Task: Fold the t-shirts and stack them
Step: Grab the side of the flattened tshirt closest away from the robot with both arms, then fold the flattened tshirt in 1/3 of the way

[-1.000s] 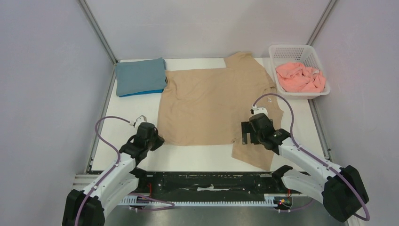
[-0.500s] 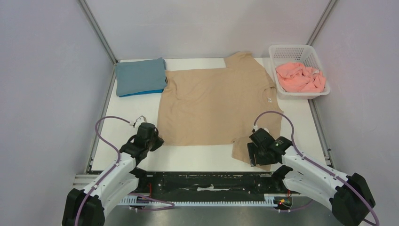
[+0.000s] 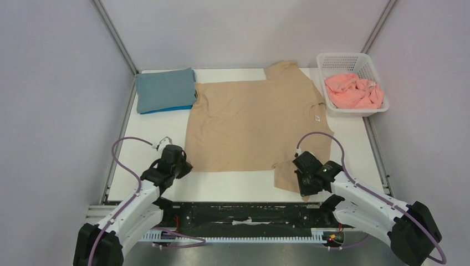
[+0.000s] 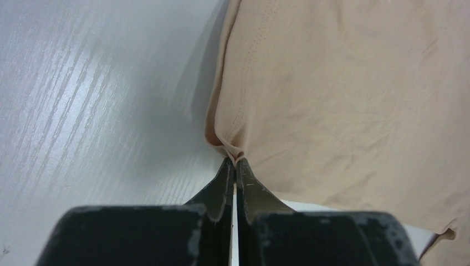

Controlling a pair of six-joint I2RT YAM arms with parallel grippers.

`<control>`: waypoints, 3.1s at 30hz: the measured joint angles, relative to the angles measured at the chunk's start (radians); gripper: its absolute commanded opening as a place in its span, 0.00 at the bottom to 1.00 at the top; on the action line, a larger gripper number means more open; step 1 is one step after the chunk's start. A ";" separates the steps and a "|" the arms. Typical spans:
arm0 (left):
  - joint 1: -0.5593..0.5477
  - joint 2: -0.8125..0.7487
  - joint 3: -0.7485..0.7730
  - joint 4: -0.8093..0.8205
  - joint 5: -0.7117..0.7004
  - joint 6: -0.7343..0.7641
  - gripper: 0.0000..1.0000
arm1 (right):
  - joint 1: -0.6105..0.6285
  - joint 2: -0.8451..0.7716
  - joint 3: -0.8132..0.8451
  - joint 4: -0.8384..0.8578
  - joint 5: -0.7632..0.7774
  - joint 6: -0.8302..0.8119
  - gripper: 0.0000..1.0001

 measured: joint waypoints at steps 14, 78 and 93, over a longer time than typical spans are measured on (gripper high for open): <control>-0.008 -0.172 0.046 -0.271 0.027 -0.028 0.02 | 0.005 -0.130 0.076 -0.184 -0.058 -0.047 0.00; 0.114 0.703 0.521 0.169 -0.123 -0.039 0.02 | -0.328 0.505 0.431 0.875 0.357 -0.399 0.06; 0.181 0.795 0.648 0.216 0.014 -0.005 0.80 | -0.372 0.900 0.874 0.782 0.320 -0.462 0.98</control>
